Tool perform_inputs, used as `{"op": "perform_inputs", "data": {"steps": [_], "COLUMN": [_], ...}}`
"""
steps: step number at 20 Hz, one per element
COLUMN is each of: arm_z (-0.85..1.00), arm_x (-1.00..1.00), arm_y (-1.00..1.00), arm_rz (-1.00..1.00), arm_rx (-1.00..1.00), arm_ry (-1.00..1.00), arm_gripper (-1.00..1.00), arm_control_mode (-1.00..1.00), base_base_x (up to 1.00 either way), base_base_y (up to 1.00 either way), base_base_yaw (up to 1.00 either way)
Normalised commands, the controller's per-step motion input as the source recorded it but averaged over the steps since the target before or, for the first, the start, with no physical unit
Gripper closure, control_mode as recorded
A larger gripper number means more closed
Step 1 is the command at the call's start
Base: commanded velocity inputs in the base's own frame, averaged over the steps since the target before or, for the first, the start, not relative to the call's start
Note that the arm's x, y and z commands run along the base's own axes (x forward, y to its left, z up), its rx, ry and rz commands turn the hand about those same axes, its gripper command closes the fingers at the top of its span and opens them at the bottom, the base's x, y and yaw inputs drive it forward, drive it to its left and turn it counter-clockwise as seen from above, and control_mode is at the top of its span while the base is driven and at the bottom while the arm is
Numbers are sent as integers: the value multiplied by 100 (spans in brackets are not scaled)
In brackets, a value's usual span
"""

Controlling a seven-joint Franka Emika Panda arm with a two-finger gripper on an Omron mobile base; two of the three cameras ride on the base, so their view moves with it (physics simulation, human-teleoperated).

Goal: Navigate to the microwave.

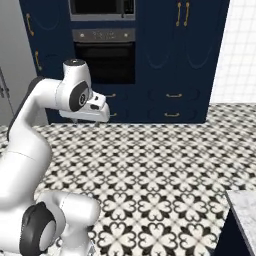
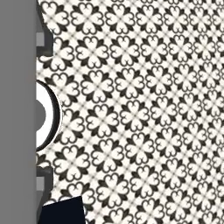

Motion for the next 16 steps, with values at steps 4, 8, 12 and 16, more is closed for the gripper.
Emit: {"op": "perform_inputs", "data": {"steps": [4, 8, 12, 16], "arm_z": [0, 0, 0, 0], "arm_x": [0, 0, 0, 0], "arm_y": [0, 0, 0, 0], "arm_rz": [0, 0, 0, 0], "arm_rx": [0, 0, 0, 0], "arm_ry": [0, 0, 0, 0], "arm_gripper": [-100, -100, -100, -100], "arm_control_mode": [100, 100, 100, 100], "base_base_x": [100, 100, 100, 100], "base_base_y": [1, 0, 0, -4], "base_base_yaw": [21, 28, 24, 19]}}
